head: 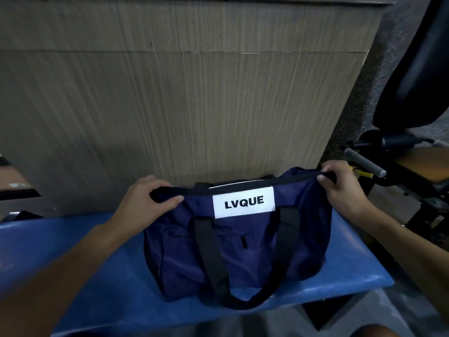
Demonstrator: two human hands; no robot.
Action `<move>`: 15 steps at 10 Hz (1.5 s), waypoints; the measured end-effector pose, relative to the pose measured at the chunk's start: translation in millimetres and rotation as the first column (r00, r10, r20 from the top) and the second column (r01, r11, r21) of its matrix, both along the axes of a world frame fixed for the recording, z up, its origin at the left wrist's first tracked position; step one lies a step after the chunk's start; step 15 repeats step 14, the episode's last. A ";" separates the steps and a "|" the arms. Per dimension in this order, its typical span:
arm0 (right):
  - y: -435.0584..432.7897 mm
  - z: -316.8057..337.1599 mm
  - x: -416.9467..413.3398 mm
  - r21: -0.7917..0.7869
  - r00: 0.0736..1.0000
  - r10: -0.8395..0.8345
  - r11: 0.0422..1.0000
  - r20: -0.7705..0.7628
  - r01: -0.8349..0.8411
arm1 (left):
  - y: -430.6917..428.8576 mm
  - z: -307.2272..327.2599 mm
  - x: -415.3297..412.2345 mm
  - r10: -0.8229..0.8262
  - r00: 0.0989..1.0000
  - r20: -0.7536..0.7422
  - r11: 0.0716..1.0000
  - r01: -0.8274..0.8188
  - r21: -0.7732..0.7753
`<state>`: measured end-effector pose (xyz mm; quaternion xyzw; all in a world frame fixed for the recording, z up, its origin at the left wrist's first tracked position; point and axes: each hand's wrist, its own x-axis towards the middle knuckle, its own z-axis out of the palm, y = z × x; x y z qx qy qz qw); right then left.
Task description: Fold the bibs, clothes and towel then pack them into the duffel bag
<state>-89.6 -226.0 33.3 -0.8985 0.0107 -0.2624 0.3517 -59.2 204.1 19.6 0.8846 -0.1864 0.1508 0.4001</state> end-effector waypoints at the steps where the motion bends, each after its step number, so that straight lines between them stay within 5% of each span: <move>1: 12.3 3.2 9.0 -0.009 0.999 0.042 0.999 0.027 -0.042 | 12.1 10.4 6.0 0.026 0.999 -0.029 0.998 -0.027 -0.054; 5: 90.6 11.2 53.5 0.034 0.991 0.114 0.993 0.072 -0.117 | 84.3 52.7 27.7 0.204 0.979 0.001 0.979 -0.204 -0.006; 8: 98.3 -29.3 50.1 -0.075 0.886 0.267 0.945 -0.379 -0.317 | 99.2 -5.1 36.9 0.410 0.903 -0.128 0.881 -0.356 0.313; 11: 85.9 -45.8 46.7 -0.141 0.804 0.180 0.940 -0.567 -0.311 | 95.3 -27.7 32.2 0.480 0.847 -0.227 0.750 -0.263 0.606; 12: 87.5 -40.5 44.8 -0.195 0.796 0.146 0.929 -0.587 -0.315 | 93.0 -23.3 28.3 0.471 0.853 -0.226 0.752 -0.254 0.609; 14: 89.7 -14.7 31.1 -0.166 0.899 0.121 0.964 -0.421 -0.207 | 76.7 11.5 37.4 0.386 0.922 -0.025 0.882 -0.361 0.303; 15: 89.7 -14.7 31.1 -0.166 0.899 0.121 0.964 -0.421 -0.207 | 76.7 11.5 37.4 0.386 0.922 -0.025 0.882 -0.361 0.303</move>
